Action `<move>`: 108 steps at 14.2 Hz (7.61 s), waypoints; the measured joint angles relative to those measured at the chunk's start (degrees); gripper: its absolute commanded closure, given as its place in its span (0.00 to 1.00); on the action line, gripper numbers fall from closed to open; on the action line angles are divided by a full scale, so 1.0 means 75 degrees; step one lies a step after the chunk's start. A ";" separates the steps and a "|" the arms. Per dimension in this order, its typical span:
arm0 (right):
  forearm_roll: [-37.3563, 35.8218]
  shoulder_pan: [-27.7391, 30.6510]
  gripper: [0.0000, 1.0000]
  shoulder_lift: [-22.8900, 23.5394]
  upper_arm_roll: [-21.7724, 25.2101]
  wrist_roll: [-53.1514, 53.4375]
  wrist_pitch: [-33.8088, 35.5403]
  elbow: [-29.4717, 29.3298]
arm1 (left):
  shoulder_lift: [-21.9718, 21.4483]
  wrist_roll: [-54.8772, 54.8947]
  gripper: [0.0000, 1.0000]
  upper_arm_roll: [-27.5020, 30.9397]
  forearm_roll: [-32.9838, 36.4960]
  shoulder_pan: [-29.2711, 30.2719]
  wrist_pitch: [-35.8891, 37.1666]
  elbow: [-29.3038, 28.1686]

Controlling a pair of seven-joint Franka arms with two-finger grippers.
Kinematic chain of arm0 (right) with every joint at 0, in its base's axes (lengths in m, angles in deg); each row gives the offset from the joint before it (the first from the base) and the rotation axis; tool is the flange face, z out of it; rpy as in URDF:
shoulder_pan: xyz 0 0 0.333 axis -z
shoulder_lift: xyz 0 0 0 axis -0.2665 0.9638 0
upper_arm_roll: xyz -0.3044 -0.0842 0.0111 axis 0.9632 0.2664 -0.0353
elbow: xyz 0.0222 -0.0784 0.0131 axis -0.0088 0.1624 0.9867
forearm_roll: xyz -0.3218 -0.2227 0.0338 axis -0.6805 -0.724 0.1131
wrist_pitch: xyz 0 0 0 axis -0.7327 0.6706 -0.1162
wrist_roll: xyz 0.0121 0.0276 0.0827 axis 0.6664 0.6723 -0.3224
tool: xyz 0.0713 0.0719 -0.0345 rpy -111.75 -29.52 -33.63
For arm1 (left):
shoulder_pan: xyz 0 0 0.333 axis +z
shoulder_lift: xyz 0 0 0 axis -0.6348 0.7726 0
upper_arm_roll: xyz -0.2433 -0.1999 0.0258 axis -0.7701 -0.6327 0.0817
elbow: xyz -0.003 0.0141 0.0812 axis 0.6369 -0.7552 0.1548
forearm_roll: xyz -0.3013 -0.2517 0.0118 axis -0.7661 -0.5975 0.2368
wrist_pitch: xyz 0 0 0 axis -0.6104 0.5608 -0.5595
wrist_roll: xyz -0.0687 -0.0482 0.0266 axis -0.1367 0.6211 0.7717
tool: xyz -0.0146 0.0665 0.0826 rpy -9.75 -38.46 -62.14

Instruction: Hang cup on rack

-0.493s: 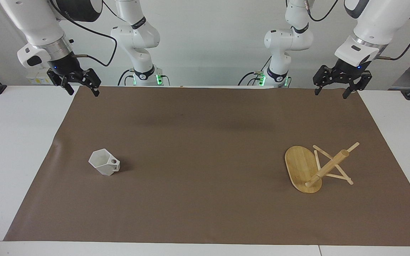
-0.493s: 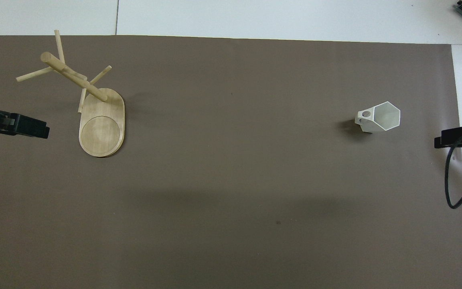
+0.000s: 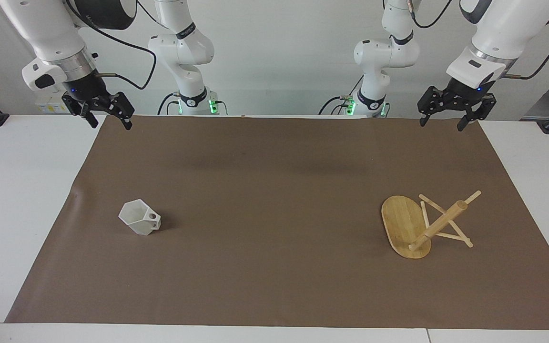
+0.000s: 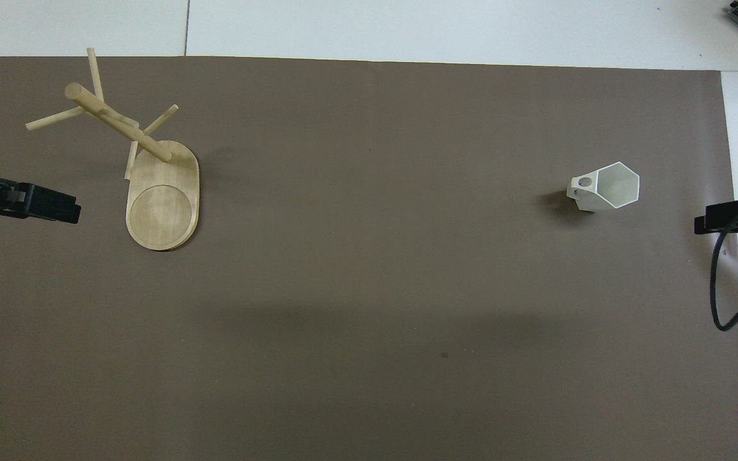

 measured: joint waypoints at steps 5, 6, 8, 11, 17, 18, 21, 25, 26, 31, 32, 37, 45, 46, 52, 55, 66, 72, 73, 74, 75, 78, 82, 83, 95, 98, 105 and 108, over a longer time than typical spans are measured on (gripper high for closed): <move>0.0000 0.0157 0.00 0.0024 0.0005 -0.0786 -0.1520 0.0750 | -0.0002 -0.0001 0.00 0.0000 0.0000 0.0000 0.0004 0.0000; 0.0000 0.0194 0.00 0.0060 0.0007 -0.0883 -0.1884 0.0995 | -0.0002 -0.0002 0.00 0.0000 0.0000 0.0000 0.0004 0.0000; 0.0000 0.0194 0.00 0.0235 0.0004 -0.0927 -0.2461 0.1319 | -0.0002 -0.0003 0.00 0.0003 0.0000 0.0000 0.0004 0.0000; 0.0000 0.0188 0.00 0.0777 0.0001 -0.0942 -0.3195 0.1451 | -0.0003 -0.0003 0.00 0.0003 0.0000 0.0000 0.0005 0.0000; 0.0000 0.0186 0.00 0.1895 0.0001 -0.1258 -0.4417 0.1545 | -0.0005 -0.0011 0.00 0.0031 0.0000 0.0010 0.0007 0.0000; 0.0000 0.0192 0.00 0.1967 0.0002 -0.1385 -0.4566 0.1590 | -0.0005 -0.0011 0.00 0.0037 0.0000 0.0014 0.0007 0.0000; 0.0000 0.0292 0.00 0.2233 0.0007 -0.1786 -0.5059 0.1718 | -0.0005 -0.0013 0.00 0.0039 0.0000 0.0015 0.0007 0.0000; 0.0000 0.0340 0.00 0.2511 0.0007 -0.1838 -0.5537 0.1825 | -0.0005 -0.0014 0.00 0.0039 0.0000 0.0016 0.0007 0.0000; 0.0000 0.0340 0.00 0.2556 0.0007 -0.1838 -0.5609 0.1833 | -0.0005 -0.0015 0.00 0.0039 0.0000 0.0016 0.0007 0.0000; 0.0000 0.0443 0.14 0.2799 0.0010 -0.1838 -0.5952 0.1863 | -0.0005 -0.0016 0.00 0.0044 0.0000 0.0023 0.0010 -0.0001; 0.0000 0.0455 0.20 0.2810 0.0010 -0.1838 -0.5957 0.1863 | -0.0005 -0.0016 0.00 0.0052 0.0000 0.0027 0.0011 -0.0001; 0.0006 0.0456 0.60 0.2811 0.0006 -0.1837 -0.5957 0.1864 | -0.0005 -0.0016 0.00 0.0061 0.0000 0.0041 0.0013 -0.0001; 0.0408 0.0409 1.00 0.2801 -0.0016 -0.1811 -0.5912 0.1818 | -0.0005 -0.0016 0.00 0.0061 0.0000 0.0042 0.0015 -0.0001; 0.0408 0.0403 1.00 0.2802 -0.0016 -0.1811 -0.5909 0.1815 | -0.0005 -0.0016 0.00 0.0062 0.0000 0.0042 0.0016 -0.0001; 0.0452 0.0363 1.00 0.2763 -0.0031 -0.1729 -0.4351 0.0997 | -0.0005 -0.0016 0.00 0.0067 0.0000 0.0045 0.0017 -0.0001; 0.0761 0.0358 1.00 0.2624 -0.0139 -0.1694 -0.2911 0.0034 | -0.0006 -0.0016 0.00 0.0076 0.0000 0.0055 0.0017 -0.0001; 0.4954 0.0231 1.00 0.1709 -0.1492 -0.1038 -0.1317 -0.0794 | -0.0006 -0.0016 0.00 0.0077 0.0000 0.0060 0.0017 -0.0001; 0.7049 -0.0802 1.00 0.1693 -0.1799 -0.0187 -0.2396 -0.0761 | -0.0006 -0.0016 0.00 0.0120 0.0000 0.0086 0.0044 -0.0002; 0.7244 -0.0997 1.00 0.1693 -0.1832 -0.0110 -0.2718 -0.0733 | -0.0006 -0.0016 0.00 0.0128 0.0000 0.0087 0.0068 -0.0002; 0.7430 -0.1127 1.00 0.1694 -0.1929 -0.0060 -0.3023 -0.0700 | -0.0006 -0.0017 0.00 0.0130 0.0000 0.0087 0.0102 -0.0002; 0.7583 -0.1170 1.00 0.1694 -0.2101 -0.0027 -0.3277 -0.0665 | -0.0006 -0.0017 0.00 0.0130 0.0000 0.0087 0.0122 -0.0002; 0.7942 -0.1167 1.00 0.1694 -0.2549 -0.0021 -0.3610 -0.0588 | -0.0006 -0.0020 0.00 0.0132 0.0000 0.0090 0.0135 -0.0002; 0.7979 -0.1163 1.00 0.1695 -0.2929 -0.0020 -0.3916 -0.0554 | -0.0006 -0.0419 0.00 0.0147 -0.0332 0.0121 0.0128 -0.0002; 0.7985 -0.1161 1.00 0.1697 -0.3050 -0.0020 -0.4145 -0.0511 | -0.0006 -0.0726 0.00 0.0147 -0.0510 0.0182 0.0126 -0.0002; 0.8015 -0.1165 1.00 0.1812 -0.3720 0.0079 -0.5490 -0.0316 | -0.0006 -0.6528 0.00 -0.0208 -0.1764 0.0103 -0.0195 -0.0040; 0.8016 -0.1169 1.00 0.1924 -0.4090 0.0168 -0.6004 -0.0296 | -0.0007 -0.7468 0.00 -0.0256 -0.1809 -0.0191 -0.0687 -0.0133; 0.8016 -0.1165 1.00 0.1967 -0.4152 0.0169 -0.6029 -0.0295 | -0.0121 -0.6421 0.00 -0.0190 -0.1808 -0.0315 -0.0905 -0.0442; 0.8016 -0.1165 1.00 0.1967 -0.4157 0.0169 -0.6029 -0.0295 | -0.0233 -0.4331 0.00 -0.0083 -0.1808 -0.0074 -0.0757 -0.0602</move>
